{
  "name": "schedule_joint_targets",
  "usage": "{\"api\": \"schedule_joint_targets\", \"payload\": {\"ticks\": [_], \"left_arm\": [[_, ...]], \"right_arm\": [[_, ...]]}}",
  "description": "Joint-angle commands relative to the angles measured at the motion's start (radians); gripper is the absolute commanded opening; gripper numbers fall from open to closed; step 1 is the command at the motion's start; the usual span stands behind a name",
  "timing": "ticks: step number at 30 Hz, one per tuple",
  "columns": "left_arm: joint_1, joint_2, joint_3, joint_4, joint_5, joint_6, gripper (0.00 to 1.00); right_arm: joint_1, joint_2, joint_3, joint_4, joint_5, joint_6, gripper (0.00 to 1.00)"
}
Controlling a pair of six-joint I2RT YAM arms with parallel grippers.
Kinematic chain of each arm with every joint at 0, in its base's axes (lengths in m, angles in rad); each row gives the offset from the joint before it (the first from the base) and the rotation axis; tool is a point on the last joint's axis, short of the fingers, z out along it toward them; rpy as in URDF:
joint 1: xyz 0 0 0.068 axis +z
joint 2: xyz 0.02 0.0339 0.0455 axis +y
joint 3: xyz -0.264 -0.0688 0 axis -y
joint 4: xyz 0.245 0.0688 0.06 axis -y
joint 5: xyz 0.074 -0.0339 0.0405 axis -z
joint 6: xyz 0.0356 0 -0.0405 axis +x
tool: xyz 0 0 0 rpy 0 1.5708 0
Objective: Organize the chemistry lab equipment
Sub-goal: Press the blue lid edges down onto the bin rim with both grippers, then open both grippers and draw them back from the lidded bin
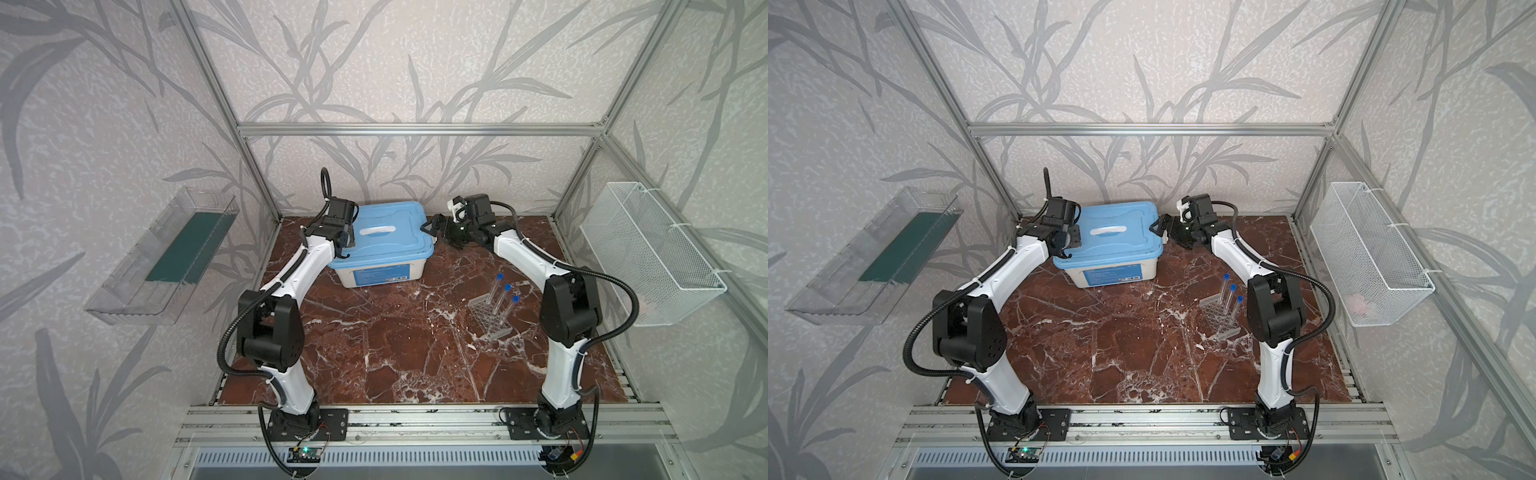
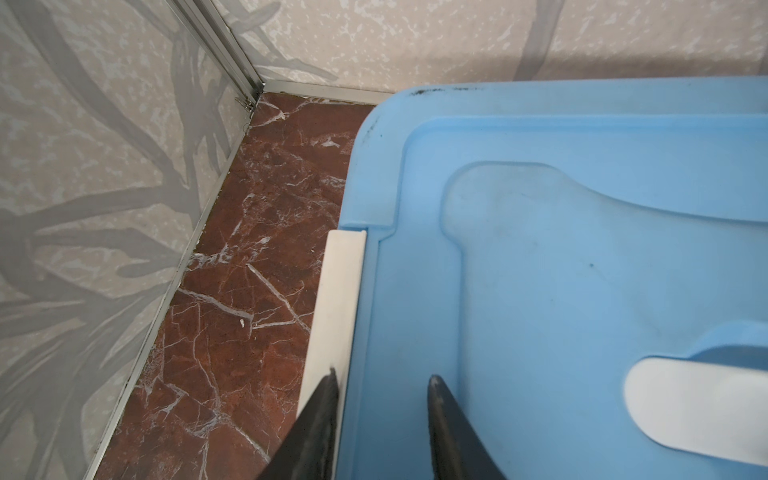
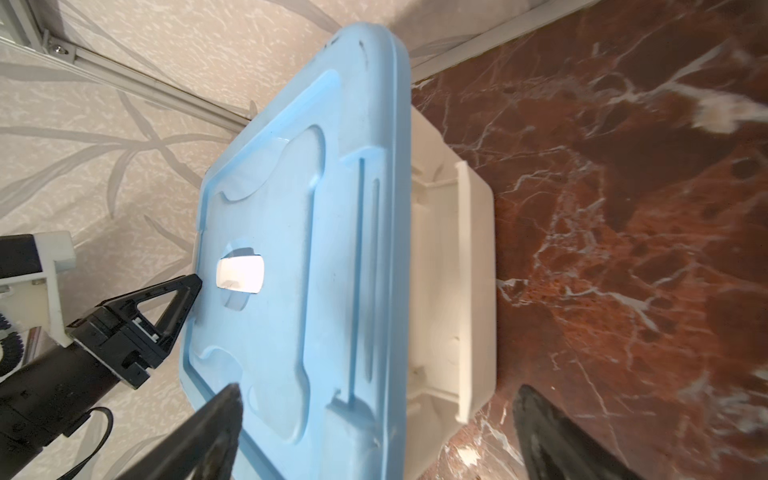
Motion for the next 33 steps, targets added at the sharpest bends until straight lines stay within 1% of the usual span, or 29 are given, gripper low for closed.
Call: {"api": "schedule_joint_targets", "payload": {"ticks": [1,3,6,9,11,13,16,18,21,23,24,27,30,32,33], "left_arm": [[-0.002,0.015,-0.035,-0.109,0.087,-0.03,0.37],[-0.002,0.014,-0.038,-0.104,0.095,-0.032,0.37],[-0.003,0.012,-0.038,-0.103,0.098,-0.034,0.37],[-0.004,0.012,-0.035,-0.101,0.125,-0.031,0.38],[-0.007,0.01,-0.033,-0.096,0.16,-0.025,0.38],[-0.014,0.008,-0.04,-0.082,0.18,-0.028,0.38],[-0.031,0.011,-0.037,-0.081,0.193,-0.036,0.38],[-0.043,0.014,-0.034,-0.078,0.196,-0.038,0.37],[-0.057,0.021,-0.025,-0.079,0.205,-0.043,0.38],[-0.064,0.025,-0.016,-0.081,0.21,-0.045,0.38],[-0.067,0.026,-0.013,-0.083,0.212,-0.046,0.38],[-0.069,0.026,-0.001,-0.084,0.243,-0.058,0.38],[-0.07,0.019,0.002,-0.078,0.262,-0.078,0.38],[-0.066,0.008,0.001,-0.062,0.26,-0.097,0.41],[-0.06,-0.002,0.006,-0.059,0.257,-0.1,0.44]], "right_arm": [[0.023,0.049,0.063,0.031,-0.083,0.014,0.99],[0.029,0.057,0.077,0.018,-0.08,0.011,1.0],[0.045,0.038,0.08,-0.032,-0.026,-0.028,0.93],[0.085,0.004,0.11,-0.146,0.093,-0.131,0.85],[0.125,-0.013,0.144,-0.233,0.217,-0.193,0.81],[0.158,-0.017,0.179,-0.3,0.311,-0.23,0.78],[0.203,0.011,0.241,-0.368,0.386,-0.282,0.73],[0.23,0.043,0.289,-0.405,0.391,-0.314,0.7],[0.257,0.096,0.351,-0.453,0.388,-0.331,0.66],[0.274,0.119,0.38,-0.48,0.407,-0.355,0.64],[0.279,0.126,0.387,-0.489,0.417,-0.36,0.64],[0.275,0.148,0.383,-0.489,0.392,-0.366,0.64],[0.27,0.154,0.398,-0.508,0.404,-0.369,0.65],[0.256,0.144,0.405,-0.522,0.396,-0.36,0.68],[0.248,0.132,0.406,-0.526,0.395,-0.352,0.71]]}}
